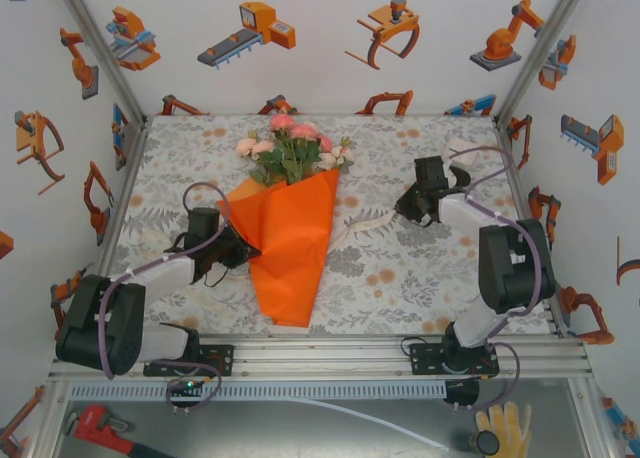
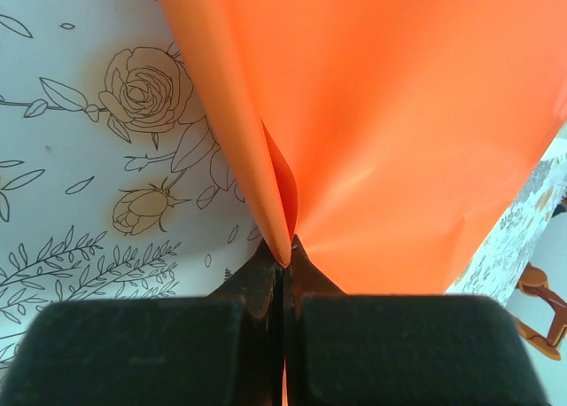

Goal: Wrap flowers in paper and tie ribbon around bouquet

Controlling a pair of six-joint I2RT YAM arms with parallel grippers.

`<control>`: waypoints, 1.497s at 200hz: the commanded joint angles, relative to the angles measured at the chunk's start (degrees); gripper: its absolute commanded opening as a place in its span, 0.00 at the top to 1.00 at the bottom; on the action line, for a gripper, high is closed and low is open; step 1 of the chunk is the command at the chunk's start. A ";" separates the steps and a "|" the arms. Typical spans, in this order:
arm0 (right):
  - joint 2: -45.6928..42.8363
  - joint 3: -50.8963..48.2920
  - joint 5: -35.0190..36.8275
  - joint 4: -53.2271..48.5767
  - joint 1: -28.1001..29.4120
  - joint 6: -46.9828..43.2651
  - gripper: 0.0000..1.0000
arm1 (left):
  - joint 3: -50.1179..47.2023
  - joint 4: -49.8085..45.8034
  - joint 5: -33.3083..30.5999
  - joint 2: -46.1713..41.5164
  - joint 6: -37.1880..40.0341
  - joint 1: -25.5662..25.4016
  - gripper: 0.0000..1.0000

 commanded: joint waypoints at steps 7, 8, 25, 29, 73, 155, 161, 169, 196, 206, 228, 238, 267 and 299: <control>-9.79 -1.43 -0.67 -5.21 1.39 -6.94 0.62 | 0.97 0.91 0.93 1.13 0.99 -0.30 1.00; -10.42 -1.43 -0.35 -5.40 1.68 -7.15 0.61 | 0.98 0.91 0.91 1.14 0.99 -0.33 1.00; -19.11 -2.55 5.96 -6.25 9.91 -11.52 0.55 | 1.66 0.22 0.41 1.42 1.41 -0.43 0.97; -20.64 -2.88 6.84 -6.12 12.21 -11.89 0.53 | 1.90 -0.15 0.08 1.42 1.65 -0.49 0.95; -16.70 -7.61 -6.21 14.83 33.93 2.04 0.64 | 2.64 -1.11 -2.07 1.83 3.01 -0.58 0.82; 13.13 8.44 -10.67 23.77 45.39 6.60 0.71 | 5.64 -8.31 -5.49 -1.73 5.63 -0.54 0.66; 13.37 8.66 -9.61 22.72 45.32 5.56 0.70 | 6.31 -11.01 -6.81 -3.03 5.83 -0.37 0.64; 13.46 8.90 -8.06 20.43 45.25 4.25 0.70 | 7.07 -15.08 -9.35 -5.96 6.08 -0.16 0.61; 14.99 8.35 -7.49 19.26 44.91 2.90 0.70 | 9.52 -32.90 -19.39 -19.08 1.61 3.43 0.54; 15.65 7.86 -7.69 20.10 44.77 2.98 0.70 | 10.28 -40.17 -21.76 -23.34 -0.26 6.48 0.54; 16.62 8.09 -7.83 20.34 44.68 1.82 0.70 | 11.51 -52.74 -25.41 -28.41 -2.86 14.57 0.53; 16.68 8.27 -7.99 20.21 44.62 1.14 0.70 | 11.72 -56.16 -25.49 -28.37 -3.65 17.12 0.53; 16.37 8.63 -8.76 20.41 44.49 -1.01 0.70 | 11.35 -62.54 -31.47 -23.62 -8.35 20.78 0.51; 16.87 8.94 -10.28 21.92 44.44 -2.12 0.70 | 5.43 -54.72 -36.28 -22.87 -5.11 23.89 0.42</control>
